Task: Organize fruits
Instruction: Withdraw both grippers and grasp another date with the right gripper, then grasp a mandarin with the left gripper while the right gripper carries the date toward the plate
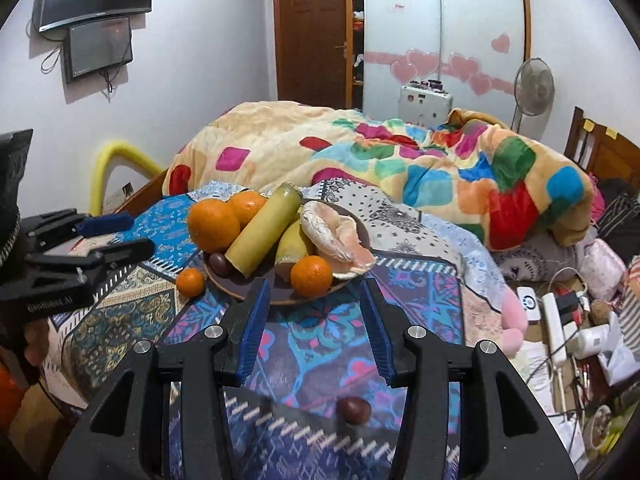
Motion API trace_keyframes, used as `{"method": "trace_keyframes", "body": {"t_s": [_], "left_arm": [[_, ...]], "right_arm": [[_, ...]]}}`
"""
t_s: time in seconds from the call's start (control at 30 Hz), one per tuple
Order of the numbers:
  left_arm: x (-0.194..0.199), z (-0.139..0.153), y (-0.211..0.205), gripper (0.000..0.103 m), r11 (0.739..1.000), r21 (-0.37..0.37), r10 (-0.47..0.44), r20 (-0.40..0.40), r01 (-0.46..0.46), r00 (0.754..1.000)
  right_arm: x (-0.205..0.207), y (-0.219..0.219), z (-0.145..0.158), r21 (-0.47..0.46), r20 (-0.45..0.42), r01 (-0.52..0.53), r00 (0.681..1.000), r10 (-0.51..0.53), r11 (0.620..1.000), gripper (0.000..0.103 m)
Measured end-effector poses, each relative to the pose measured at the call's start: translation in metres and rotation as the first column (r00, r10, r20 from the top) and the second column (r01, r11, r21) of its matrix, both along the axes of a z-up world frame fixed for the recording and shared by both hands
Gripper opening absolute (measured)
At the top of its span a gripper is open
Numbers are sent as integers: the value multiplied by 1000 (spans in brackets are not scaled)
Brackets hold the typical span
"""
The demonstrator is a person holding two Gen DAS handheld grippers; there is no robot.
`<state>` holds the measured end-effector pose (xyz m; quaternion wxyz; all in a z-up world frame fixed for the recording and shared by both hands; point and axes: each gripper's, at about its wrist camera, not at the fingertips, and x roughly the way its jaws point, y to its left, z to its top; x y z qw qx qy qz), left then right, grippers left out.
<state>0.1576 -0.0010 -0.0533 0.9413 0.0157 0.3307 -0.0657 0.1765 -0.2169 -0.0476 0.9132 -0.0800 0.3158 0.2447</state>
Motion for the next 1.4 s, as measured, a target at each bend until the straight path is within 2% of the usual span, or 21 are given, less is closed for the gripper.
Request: {"method": "trace_keyframes", "body": {"t_s": [0.2,0.37,0.67,0.7,0.77,0.83,1.4], "left_arm": [[-18,-1,5,56,1000,13,1,-5,-1,1000],[-24,-16,9,56,1000,24,1,-39,0,999],[-23,-51,15,56,999,54,7,-128,0,992],[-22,-55,15,56,999,53,7,-136,0,991],[-19,-59,15,56,999,51,8,-147,0,989],[-17,-62,15,56,999,47,7,-154,0,988],[37,-70,9,56,1000,-1,1,-205,-1,979]], "right_arm": [[-15,-9,-10,-39,-8,15,1000,-15,999,43],[-17,-20,-36,-86,-54,34,998,-39,996,43],[-5,-36,-77,-67,-171,62,983,-72,996,43],[-5,-37,-79,-66,-171,63,983,-74,996,40],[-5,-36,-80,-72,-154,68,985,-78,995,32],[-4,-35,-79,-63,-155,56,986,-66,996,18],[6,-19,-64,-2,-111,3,994,-3,1000,17]]}}
